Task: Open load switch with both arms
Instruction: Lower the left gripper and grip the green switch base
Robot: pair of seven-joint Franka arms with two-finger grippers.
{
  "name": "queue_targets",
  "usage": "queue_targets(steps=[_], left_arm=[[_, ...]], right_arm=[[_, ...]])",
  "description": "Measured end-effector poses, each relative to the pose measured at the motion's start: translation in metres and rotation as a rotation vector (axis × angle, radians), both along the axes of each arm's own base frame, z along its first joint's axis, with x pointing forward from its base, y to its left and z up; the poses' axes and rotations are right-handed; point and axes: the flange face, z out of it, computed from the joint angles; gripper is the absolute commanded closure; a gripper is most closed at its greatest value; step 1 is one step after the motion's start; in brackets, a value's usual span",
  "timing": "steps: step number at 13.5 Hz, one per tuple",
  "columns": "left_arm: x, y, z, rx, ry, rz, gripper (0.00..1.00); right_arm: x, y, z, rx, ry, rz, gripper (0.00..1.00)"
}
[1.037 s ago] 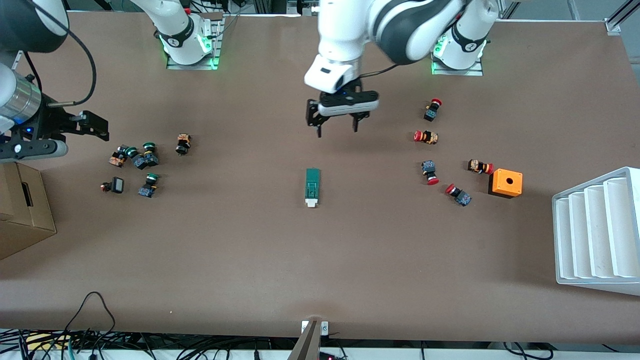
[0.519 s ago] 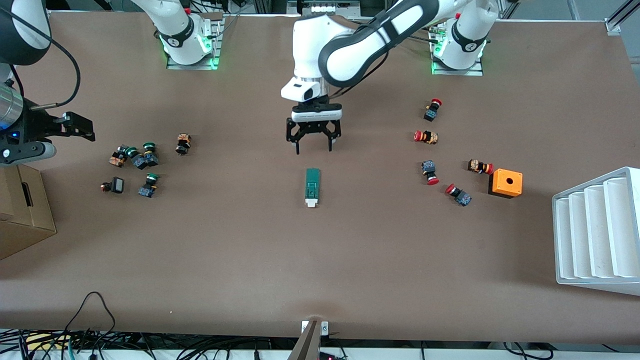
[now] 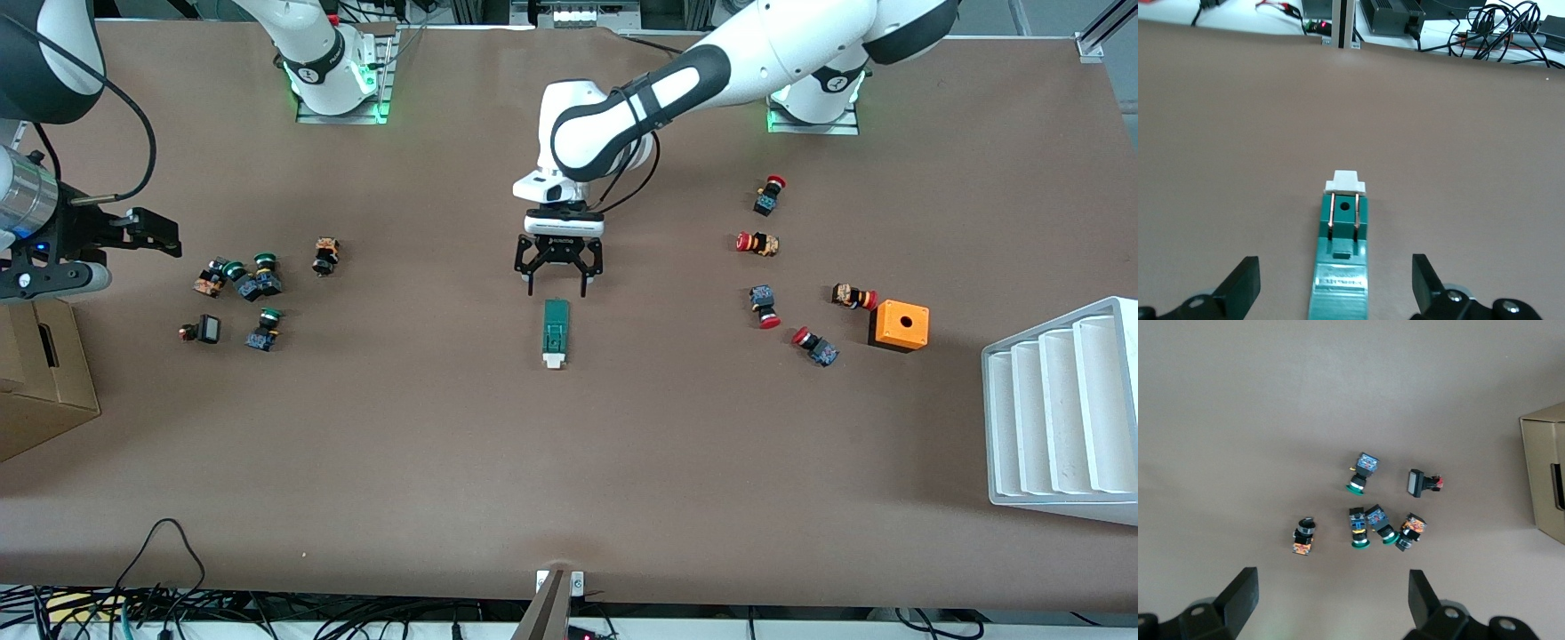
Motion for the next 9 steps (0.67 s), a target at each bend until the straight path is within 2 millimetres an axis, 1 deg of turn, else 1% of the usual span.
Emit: queue_targets(steps=[4, 6, 9], left_arm=[[-0.005, 0.006, -0.050, 0.059, -0.071, -0.042, 0.00], [-0.006, 0.006, -0.061, 0.058, -0.076, -0.047, 0.00], [-0.003, -0.001, -0.064, 0.050, -0.095, -0.054, 0.00]], right_arm=[[0.001, 0.003, -0.001, 0.022, -0.002, -0.032, 0.01], [0.002, 0.003, -0.002, 0.022, -0.001, -0.038, 0.01], [0.002, 0.005, -0.002, 0.023, -0.003, -0.039, 0.01]])
